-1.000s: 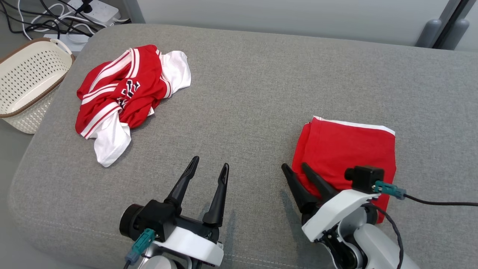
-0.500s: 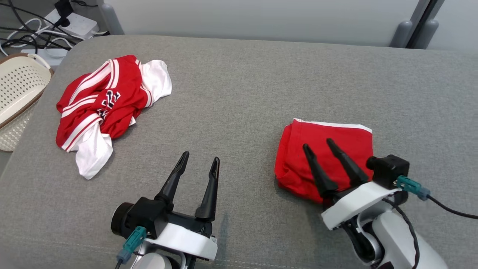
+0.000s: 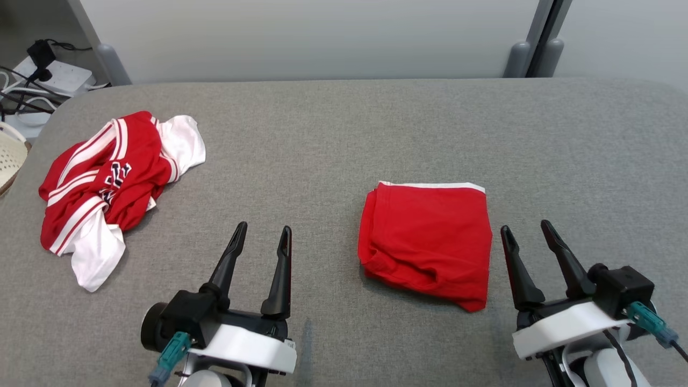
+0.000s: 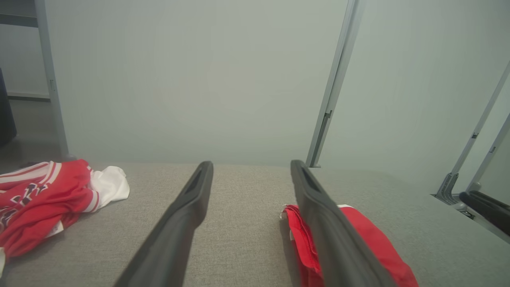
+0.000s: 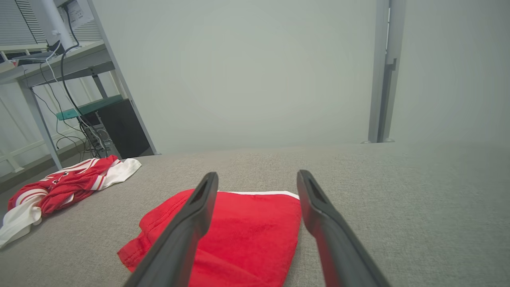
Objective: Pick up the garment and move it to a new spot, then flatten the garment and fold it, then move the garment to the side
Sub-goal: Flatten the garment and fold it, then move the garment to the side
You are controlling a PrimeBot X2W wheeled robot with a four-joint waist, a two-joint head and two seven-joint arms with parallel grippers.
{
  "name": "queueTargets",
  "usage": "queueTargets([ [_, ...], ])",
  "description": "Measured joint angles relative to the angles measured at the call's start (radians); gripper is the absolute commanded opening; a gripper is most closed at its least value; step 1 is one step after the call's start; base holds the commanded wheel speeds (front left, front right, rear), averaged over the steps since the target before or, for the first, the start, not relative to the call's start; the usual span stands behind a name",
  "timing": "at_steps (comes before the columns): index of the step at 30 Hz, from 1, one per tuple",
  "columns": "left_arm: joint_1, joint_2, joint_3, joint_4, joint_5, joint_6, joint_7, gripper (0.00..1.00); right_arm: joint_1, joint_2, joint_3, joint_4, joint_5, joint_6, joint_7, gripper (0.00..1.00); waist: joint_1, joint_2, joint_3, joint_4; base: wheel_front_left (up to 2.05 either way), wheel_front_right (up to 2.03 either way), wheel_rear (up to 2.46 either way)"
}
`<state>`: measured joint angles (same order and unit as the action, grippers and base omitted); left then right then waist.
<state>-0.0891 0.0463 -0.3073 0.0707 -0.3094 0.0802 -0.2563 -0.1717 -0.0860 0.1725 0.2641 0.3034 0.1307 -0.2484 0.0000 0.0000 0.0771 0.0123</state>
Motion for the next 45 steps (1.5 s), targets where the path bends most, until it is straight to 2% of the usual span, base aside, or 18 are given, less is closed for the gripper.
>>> queueTargets([
  [10,0.113,0.0,0.074,-0.008,0.011,-0.001,0.0,1.0,0.146,0.016,-0.069,-0.051,-0.014,0.0,0.0,1.0,0.0001,0.0,-0.07,-0.042,0.0,0.0,0.0],
  [13,0.147,0.001,0.111,-0.02,0.034,-0.001,0.0,1.0,0.167,0.015,-0.076,-0.051,-0.014,0.0,0.0,1.0,0.0,0.0,-0.087,-0.052,0.0,0.0,0.0],
  [18,0.19,0.002,0.141,-0.037,0.154,-0.005,0.0,1.0,0.189,0.015,-0.096,-0.058,-0.012,0.0,0.0,1.0,0.0,0.0,-0.104,-0.06,0.0,0.0,0.0],
  [25,0.232,0.003,0.197,-0.034,0.149,-0.02,0.0,1.0,0.224,0.02,-0.099,-0.056,-0.011,0.0,0.0,1.0,0.0,0.0,-0.112,-0.048,0.0,0.0,0.0],
  [39,0.232,0.002,0.187,-0.026,0.16,-0.028,0.0,1.0,0.224,0.029,-0.096,-0.032,-0.001,0.0,0.0,1.0,0.0,0.0,-0.113,-0.031,0.0,0.0,0.0],
  [41,0.232,0.002,0.182,-0.026,0.16,-0.027,0.0,1.0,0.221,0.032,-0.09,0.009,0.056,0.0,0.0,1.0,0.0001,0.0,-0.11,-0.029,0.0,0.0,0.0],
  [45,0.229,0.002,0.162,-0.017,0.177,-0.027,0.0,1.0,0.172,0.041,-0.037,0.154,0.256,0.0,0.0,1.0,0.0,0.0,-0.094,-0.022,0.0,0.0,0.0],
])
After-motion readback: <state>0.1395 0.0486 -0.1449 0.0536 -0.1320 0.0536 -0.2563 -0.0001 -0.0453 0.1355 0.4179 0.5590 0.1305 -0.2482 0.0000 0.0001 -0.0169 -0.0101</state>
